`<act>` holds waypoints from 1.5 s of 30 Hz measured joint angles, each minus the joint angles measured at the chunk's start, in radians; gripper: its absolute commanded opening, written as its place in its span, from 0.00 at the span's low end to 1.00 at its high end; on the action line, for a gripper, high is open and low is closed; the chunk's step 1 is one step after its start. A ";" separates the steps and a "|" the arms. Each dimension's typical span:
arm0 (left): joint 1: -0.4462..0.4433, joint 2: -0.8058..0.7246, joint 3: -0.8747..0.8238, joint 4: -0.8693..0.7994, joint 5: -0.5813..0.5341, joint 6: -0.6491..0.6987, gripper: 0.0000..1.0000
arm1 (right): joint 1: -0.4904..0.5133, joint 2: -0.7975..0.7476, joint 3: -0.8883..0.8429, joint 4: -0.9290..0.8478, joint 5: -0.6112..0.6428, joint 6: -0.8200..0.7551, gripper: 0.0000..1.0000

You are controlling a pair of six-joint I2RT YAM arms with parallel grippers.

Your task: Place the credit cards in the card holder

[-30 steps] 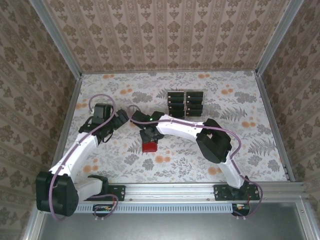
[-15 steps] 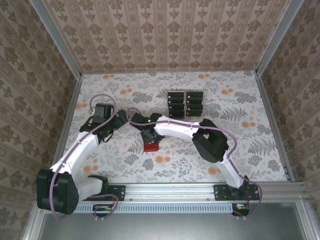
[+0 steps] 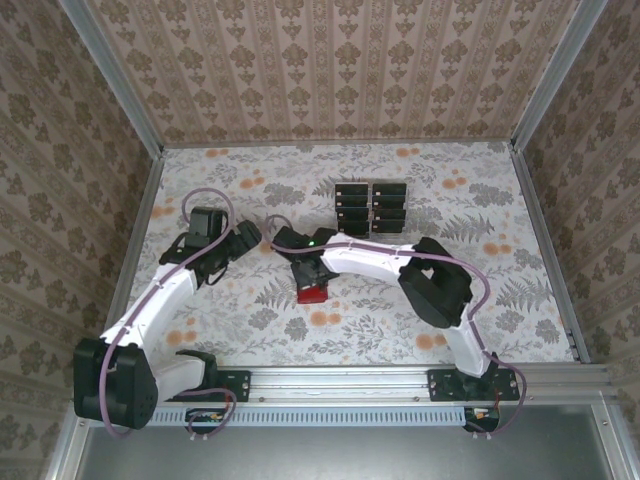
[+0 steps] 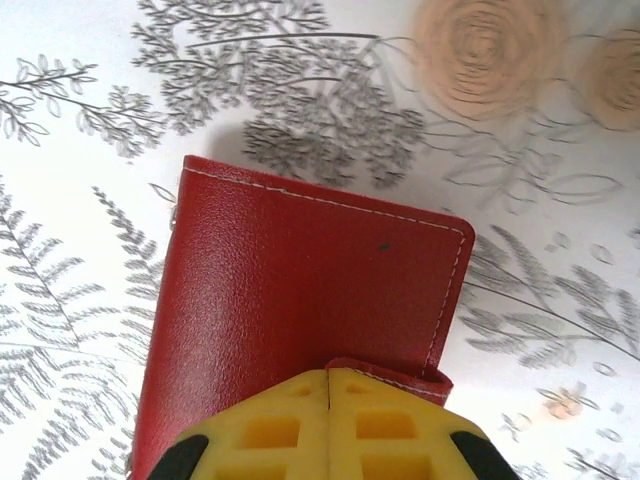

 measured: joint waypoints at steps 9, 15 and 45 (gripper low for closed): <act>-0.026 0.024 -0.085 0.164 0.157 0.008 1.00 | -0.048 -0.161 -0.095 0.089 -0.027 0.013 0.00; -0.105 0.061 -0.125 0.322 0.225 -0.034 1.00 | -0.057 -0.217 -0.128 0.132 -0.057 0.034 0.00; -0.269 0.151 -0.221 0.770 0.208 -0.279 0.69 | -0.077 -0.318 -0.152 0.231 -0.138 0.109 0.00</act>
